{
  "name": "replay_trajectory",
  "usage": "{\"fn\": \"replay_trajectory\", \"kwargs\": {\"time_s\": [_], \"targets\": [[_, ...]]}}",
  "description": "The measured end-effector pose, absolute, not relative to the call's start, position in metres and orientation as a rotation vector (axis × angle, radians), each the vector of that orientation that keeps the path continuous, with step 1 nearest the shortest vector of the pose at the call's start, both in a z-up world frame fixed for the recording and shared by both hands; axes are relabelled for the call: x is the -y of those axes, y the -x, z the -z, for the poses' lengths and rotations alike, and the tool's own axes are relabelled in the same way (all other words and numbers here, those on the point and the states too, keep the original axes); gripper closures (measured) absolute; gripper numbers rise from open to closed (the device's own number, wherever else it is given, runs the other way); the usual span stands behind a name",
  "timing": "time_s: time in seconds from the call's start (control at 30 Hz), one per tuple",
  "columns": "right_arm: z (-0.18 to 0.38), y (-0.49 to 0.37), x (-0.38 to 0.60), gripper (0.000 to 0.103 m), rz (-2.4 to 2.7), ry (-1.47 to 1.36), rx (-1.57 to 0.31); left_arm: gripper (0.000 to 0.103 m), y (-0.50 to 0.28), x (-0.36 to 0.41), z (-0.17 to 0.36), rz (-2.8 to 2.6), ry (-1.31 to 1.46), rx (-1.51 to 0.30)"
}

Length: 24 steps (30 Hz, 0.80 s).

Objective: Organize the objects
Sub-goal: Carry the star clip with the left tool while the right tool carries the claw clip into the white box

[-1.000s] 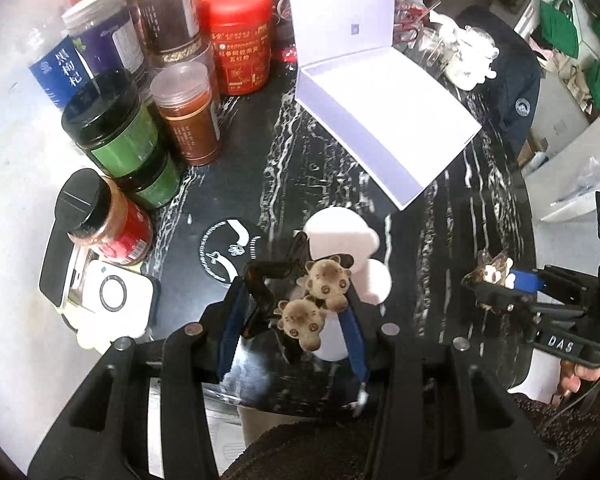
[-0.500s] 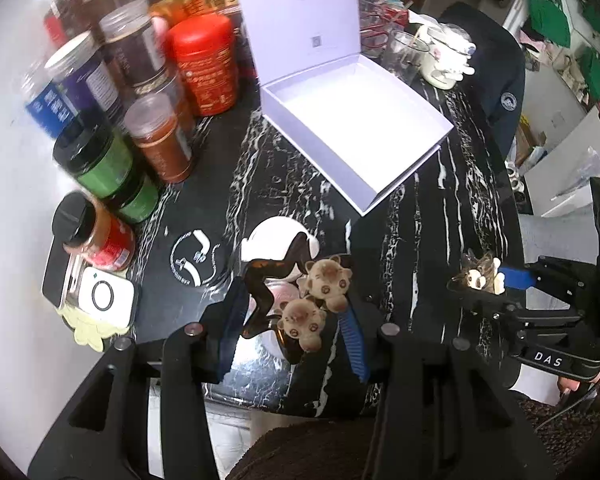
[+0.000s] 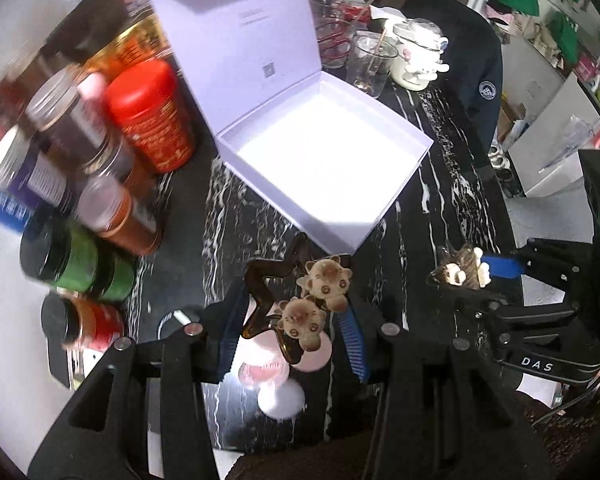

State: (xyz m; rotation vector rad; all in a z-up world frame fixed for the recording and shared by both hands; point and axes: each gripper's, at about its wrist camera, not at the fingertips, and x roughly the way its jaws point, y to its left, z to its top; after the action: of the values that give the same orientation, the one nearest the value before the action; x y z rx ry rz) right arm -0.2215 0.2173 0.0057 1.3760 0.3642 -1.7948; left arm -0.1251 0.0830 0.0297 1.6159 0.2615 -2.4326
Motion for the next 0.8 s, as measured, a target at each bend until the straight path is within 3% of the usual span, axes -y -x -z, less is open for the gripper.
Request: {"fn": "replay_trajectory", "kwargs": {"time_s": [0.8], "targets": [[0.021, 0.354, -0.142, 0.060, 1.739, -1.282, -0.494, 0.060, 0.273, -0.039, 0.003, 2.404, -1.645, -0.189]]}}
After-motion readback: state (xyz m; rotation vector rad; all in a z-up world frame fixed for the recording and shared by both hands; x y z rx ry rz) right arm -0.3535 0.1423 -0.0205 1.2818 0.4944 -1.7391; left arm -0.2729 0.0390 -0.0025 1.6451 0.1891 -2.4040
